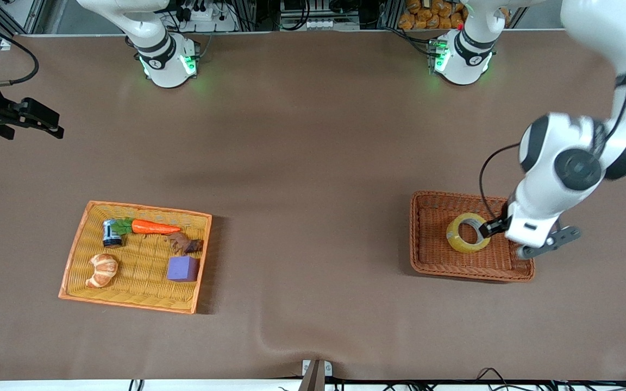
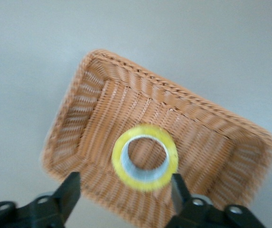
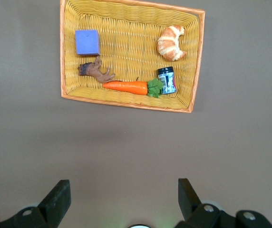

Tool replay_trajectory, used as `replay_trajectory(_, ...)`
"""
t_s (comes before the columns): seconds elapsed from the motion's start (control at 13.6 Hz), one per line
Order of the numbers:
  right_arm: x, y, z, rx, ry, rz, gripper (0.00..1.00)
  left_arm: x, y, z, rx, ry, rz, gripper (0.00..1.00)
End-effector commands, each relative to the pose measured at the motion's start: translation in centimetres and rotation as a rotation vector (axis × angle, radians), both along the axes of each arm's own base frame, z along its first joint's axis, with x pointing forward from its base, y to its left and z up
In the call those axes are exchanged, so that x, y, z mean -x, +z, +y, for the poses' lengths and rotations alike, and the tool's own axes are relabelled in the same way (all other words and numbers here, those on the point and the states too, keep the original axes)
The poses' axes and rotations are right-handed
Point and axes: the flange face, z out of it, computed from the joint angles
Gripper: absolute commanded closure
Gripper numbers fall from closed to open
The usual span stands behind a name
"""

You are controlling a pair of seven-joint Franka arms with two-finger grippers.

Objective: Transfer tape with both arms

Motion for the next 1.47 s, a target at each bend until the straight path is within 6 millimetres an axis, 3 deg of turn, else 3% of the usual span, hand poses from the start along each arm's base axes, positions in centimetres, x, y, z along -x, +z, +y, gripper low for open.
replay_trajectory(0.0, 0.6, 0.0, 0.5, -0.011, -0.015, 0.004, 0.0, 0.2, 7.6, -0.7, -0.019, -0.125, -0.009, 0.0)
replay_trajectory(0.15, 0.6, 0.1, 0.6, -0.011, -0.014, 0.001, 0.0, 0.3, 13.1, -0.1, -0.029, -0.228, -0.03, 0.0)
replay_trajectory(0.37, 0.5, 0.2, 0.7, -0.011, -0.012, -0.005, 0.0, 3.1, 18.0, 1.0, 0.042, -0.277, -0.012, 0.0)
replay_trajectory(0.51, 0.6, 0.2, 0.6, -0.011, -0.014, -0.003, 0.0, 3.3, 18.0, 3.9, 0.093, -0.34, 0.005, 0.0)
replay_trajectory(0.66, 0.8, 0.4, 0.6, -0.011, -0.013, -0.003, 0.0, 3.4, 17.7, 5.4, 0.097, -0.354, 0.033, 0.0)
replay_trajectory(0.88, 0.7, 0.6, 0.6, -0.013, -0.013, -0.016, 0.0, 4.4, 18.4, 5.8, 0.096, -0.321, 0.051, 0.0)
replay_trajectory(1.03, 0.5, 0.7, 0.7, -0.013, -0.012, -0.028, 0.0, 5.2, 19.3, 7.5, 0.091, -0.293, 0.063, 0.0)
replay_trajectory(1.4, 0.6, 0.7, 0.8, -0.015, -0.01, -0.025, 0.0, 6.2, 20.5, 7.3, 0.088, -0.293, 0.07, 0.0)
